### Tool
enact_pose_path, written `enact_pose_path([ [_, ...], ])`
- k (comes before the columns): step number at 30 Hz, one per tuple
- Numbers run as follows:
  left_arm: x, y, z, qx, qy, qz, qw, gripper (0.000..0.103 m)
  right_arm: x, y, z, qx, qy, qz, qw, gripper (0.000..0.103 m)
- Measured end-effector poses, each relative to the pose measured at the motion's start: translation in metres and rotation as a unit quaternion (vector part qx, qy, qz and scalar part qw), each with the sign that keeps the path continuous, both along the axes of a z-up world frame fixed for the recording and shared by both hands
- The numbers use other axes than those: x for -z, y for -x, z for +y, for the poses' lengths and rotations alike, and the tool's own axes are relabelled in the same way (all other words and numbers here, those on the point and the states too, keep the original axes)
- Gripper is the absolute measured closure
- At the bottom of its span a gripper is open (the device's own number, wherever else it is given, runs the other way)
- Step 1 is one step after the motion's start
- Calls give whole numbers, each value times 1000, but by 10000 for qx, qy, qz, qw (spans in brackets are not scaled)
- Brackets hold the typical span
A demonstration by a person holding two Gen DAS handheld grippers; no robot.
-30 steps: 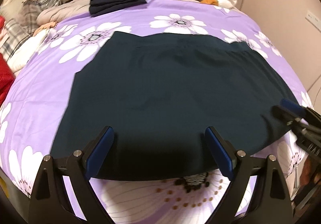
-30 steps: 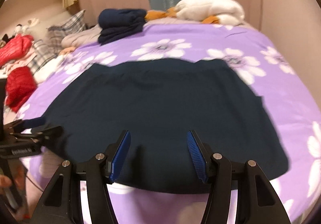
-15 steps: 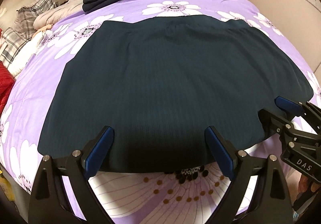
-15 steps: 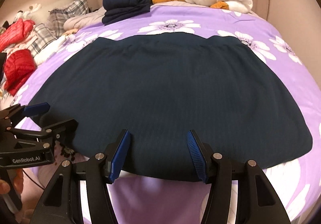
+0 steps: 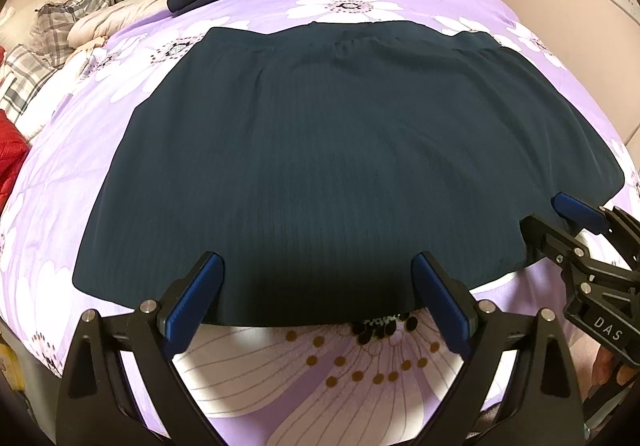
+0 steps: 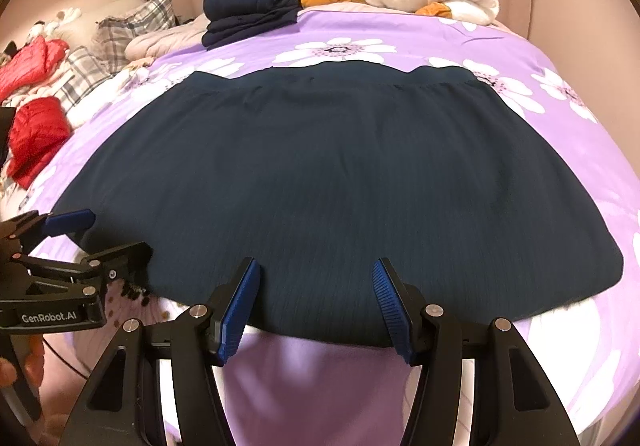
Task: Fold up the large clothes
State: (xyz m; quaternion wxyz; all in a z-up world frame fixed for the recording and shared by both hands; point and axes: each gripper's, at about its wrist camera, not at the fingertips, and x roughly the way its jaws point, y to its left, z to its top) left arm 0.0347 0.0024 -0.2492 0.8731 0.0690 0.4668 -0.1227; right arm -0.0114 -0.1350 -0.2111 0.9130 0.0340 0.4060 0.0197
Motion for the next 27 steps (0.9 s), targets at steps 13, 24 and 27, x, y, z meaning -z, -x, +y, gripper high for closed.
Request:
enact_pose_path([
  [13, 0, 11, 2, -8, -54, 33, 10000, 7, 0, 6, 3, 18, 124, 63, 9999, 43],
  [24, -3, 24, 5, 15, -50, 158, 9999, 8, -3, 16, 1, 81, 112, 235, 9996, 43],
  [27, -4, 27, 6, 28, 32, 204, 9998, 8, -3, 18, 0, 112, 37, 279, 9995, 43],
])
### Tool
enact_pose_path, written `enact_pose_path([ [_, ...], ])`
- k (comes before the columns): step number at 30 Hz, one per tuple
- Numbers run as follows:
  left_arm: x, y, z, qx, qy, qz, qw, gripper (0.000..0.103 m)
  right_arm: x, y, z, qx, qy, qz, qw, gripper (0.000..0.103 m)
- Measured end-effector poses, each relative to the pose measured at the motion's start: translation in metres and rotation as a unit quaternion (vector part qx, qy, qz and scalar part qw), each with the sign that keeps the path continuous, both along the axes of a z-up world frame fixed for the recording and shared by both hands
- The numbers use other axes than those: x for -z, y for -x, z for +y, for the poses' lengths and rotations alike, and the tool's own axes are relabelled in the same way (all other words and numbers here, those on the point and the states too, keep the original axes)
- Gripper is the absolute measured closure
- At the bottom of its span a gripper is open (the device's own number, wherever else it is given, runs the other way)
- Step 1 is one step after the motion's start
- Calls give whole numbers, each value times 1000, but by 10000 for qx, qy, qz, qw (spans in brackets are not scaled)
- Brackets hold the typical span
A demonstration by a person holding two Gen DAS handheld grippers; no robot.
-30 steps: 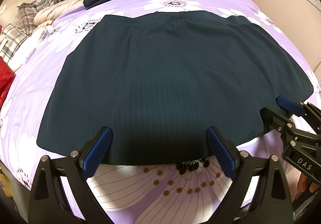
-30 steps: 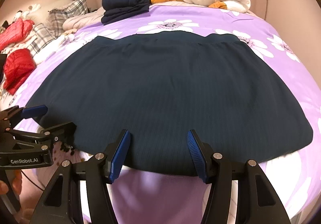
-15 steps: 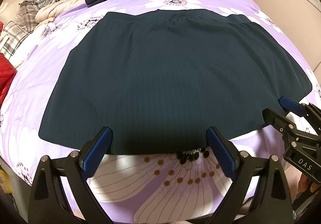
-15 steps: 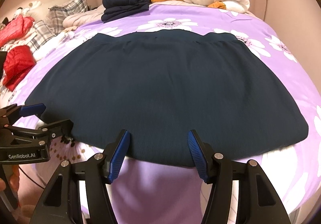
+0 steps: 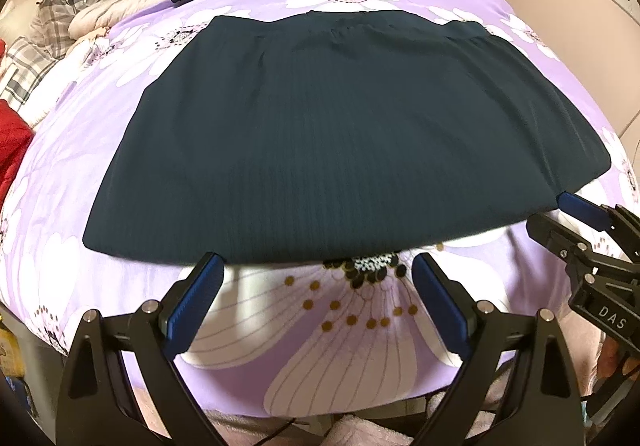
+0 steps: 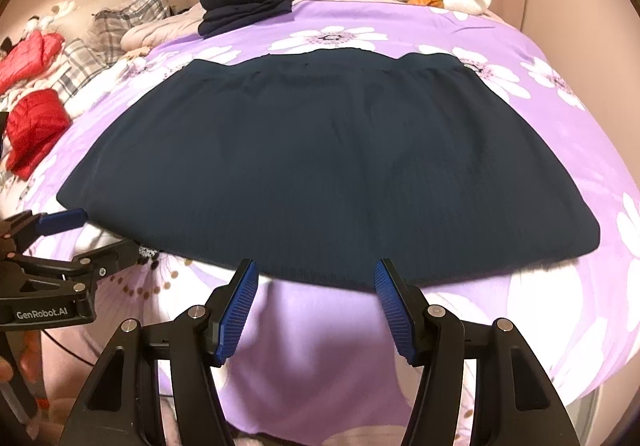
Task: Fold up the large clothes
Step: 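Open both tools and release the folded navy garment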
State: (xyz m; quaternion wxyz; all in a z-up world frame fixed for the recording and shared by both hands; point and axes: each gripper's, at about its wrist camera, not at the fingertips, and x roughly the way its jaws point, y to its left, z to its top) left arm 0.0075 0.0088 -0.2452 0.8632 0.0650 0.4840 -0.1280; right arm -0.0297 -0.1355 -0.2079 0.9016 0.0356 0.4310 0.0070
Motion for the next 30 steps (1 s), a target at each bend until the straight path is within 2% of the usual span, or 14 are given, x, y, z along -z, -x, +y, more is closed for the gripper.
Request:
enact_pose_path([
  [8, -5, 7, -1, 25, 76, 0, 10000, 8, 2, 6, -3, 134, -141, 218, 9996, 43],
  [30, -32, 11, -1, 109, 121, -126, 9998, 8, -16, 12, -5, 154, -339, 57, 9993, 43],
])
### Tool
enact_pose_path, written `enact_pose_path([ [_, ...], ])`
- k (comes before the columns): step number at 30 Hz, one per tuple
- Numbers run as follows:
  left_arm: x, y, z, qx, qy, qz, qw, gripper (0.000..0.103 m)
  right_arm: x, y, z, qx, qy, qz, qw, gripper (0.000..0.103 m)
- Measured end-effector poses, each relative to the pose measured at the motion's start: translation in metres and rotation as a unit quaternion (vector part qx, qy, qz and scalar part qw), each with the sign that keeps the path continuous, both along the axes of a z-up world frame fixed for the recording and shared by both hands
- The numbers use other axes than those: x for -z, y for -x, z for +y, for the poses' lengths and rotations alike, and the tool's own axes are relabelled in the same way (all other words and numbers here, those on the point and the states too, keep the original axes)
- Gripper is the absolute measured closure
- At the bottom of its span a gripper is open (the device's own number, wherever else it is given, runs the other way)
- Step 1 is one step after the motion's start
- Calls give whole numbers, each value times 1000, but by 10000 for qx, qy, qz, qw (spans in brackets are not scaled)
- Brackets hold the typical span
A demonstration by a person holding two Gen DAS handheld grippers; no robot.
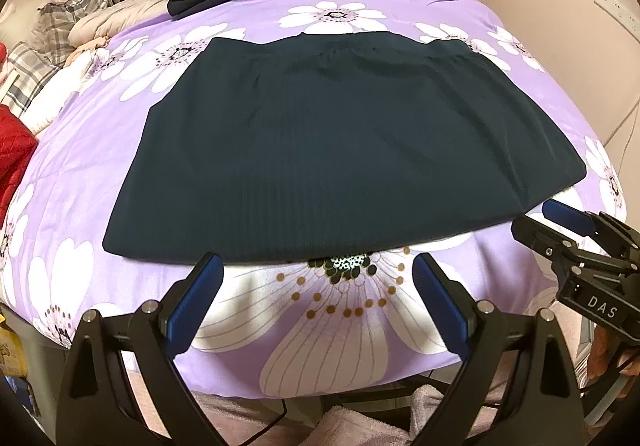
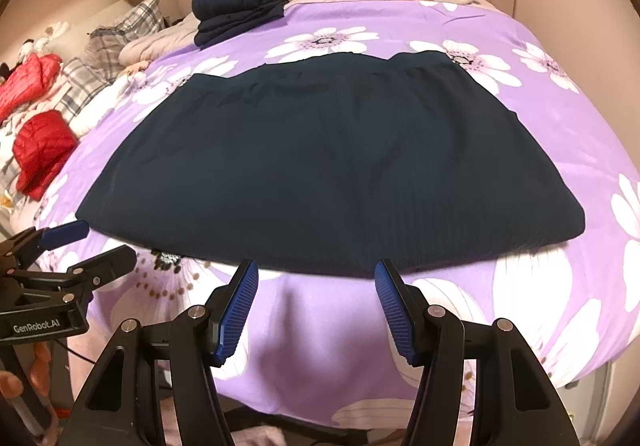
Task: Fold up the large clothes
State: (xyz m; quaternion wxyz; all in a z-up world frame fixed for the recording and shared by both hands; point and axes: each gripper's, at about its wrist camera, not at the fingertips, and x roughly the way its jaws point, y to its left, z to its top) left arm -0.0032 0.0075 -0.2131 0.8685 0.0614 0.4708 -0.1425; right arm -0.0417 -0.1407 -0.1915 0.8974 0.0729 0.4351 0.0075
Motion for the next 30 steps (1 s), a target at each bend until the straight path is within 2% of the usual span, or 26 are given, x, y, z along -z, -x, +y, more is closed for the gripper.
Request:
enact_pose_path([
  [9, -4, -12, 2, 26, 97, 138, 9999, 7, -5, -10, 0, -10, -53, 93, 9999, 34],
  [11, -6, -15, 3, -14, 107, 151, 9998, 6, -7, -12, 0, -32, -50, 91, 9999, 27],
  [13, -8, -17, 4, -51, 118, 162, 9998, 3, -12, -14, 1, -51, -55, 66, 9999, 11],
  [15, -12, -19, 7, -122, 142, 148, 9997, 1, -15, -15, 1, -78, -54, 21, 10000, 3],
  [18, -22, -24, 10, -168, 132, 131, 9997, 1, -23, -18, 1, -104, -56, -35, 9999, 2],
  [22, -47, -28, 11, -312, -42, -184, 9993, 1, -35, -23, -4, -110, -168, -70, 9998, 1],
  [27, -87, -33, 11, -471, -162, -577, 9971, 1, -58, -29, 0, -60, 369, -128, 9992, 1],
  [30, -110, -33, 12, -494, -147, -720, 9961, 1, -78, -29, 3, -183, 344, -253, 9989, 1],
])
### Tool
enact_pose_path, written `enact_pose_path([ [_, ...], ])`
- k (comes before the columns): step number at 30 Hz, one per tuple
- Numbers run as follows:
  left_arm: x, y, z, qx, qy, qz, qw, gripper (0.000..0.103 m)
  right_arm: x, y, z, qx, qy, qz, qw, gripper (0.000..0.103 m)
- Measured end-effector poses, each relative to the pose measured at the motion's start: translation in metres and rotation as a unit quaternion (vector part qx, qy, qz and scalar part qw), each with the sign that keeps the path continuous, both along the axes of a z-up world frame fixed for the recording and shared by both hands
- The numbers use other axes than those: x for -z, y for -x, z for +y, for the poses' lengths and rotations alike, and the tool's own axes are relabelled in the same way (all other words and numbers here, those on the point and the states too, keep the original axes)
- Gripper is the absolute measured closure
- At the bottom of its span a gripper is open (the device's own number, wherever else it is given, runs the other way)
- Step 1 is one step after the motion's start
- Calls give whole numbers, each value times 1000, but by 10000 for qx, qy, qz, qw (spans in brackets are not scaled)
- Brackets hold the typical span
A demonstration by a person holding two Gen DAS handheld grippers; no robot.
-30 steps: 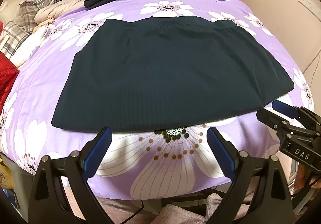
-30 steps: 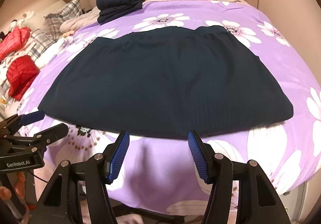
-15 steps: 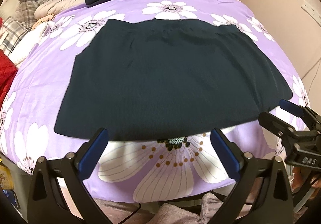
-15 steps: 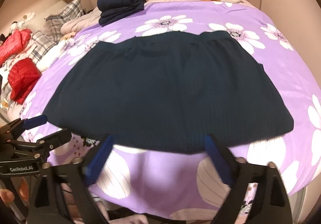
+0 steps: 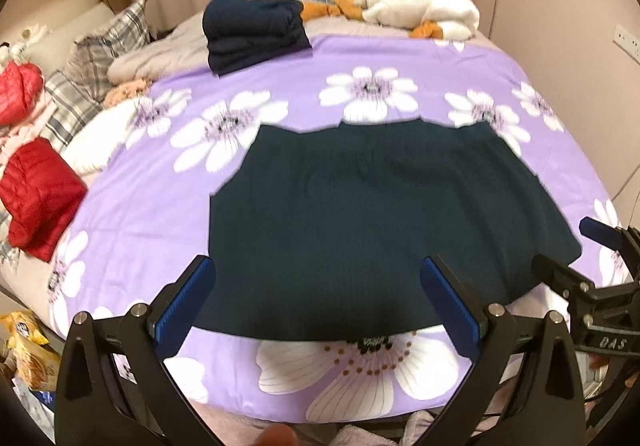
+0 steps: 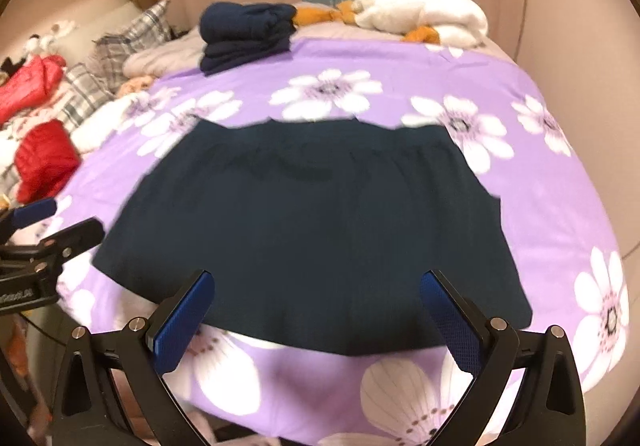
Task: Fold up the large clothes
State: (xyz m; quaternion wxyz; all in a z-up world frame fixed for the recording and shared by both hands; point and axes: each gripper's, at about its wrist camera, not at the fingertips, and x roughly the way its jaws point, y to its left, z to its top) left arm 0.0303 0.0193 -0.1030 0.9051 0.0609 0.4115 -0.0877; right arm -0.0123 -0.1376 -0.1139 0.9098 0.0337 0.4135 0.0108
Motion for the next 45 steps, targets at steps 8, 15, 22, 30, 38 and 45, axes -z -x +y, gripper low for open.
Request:
enact_pose_path([
  [8, -71, 0, 4, 272, 418, -103, 9987, 1, -73, 6, 3, -228, 180, -247, 9993, 1],
  [15, -120, 9, 5, -17, 245, -532, 9983, 0, -115, 2, -8, -279, -369, -277, 9985, 1],
  [22, -135, 14, -4, 194, 45, -485, 9986, 0, -144, 12, 1, -423, -128, -472, 9979, 1],
  [30, -144, 22, -5, 252, -27, -592, 9979, 0, -166, 17, 5, -494, 126, -679, 9964, 1],
  [38, -141, 22, -5, 258, -168, -597, 9977, 0, -159, 11, 8, -509, 182, -511, 9972, 1],
  [45, -139, 19, -6, 230, -263, -576, 9977, 0, -156, 10, 8, -521, 182, -445, 9975, 1],
])
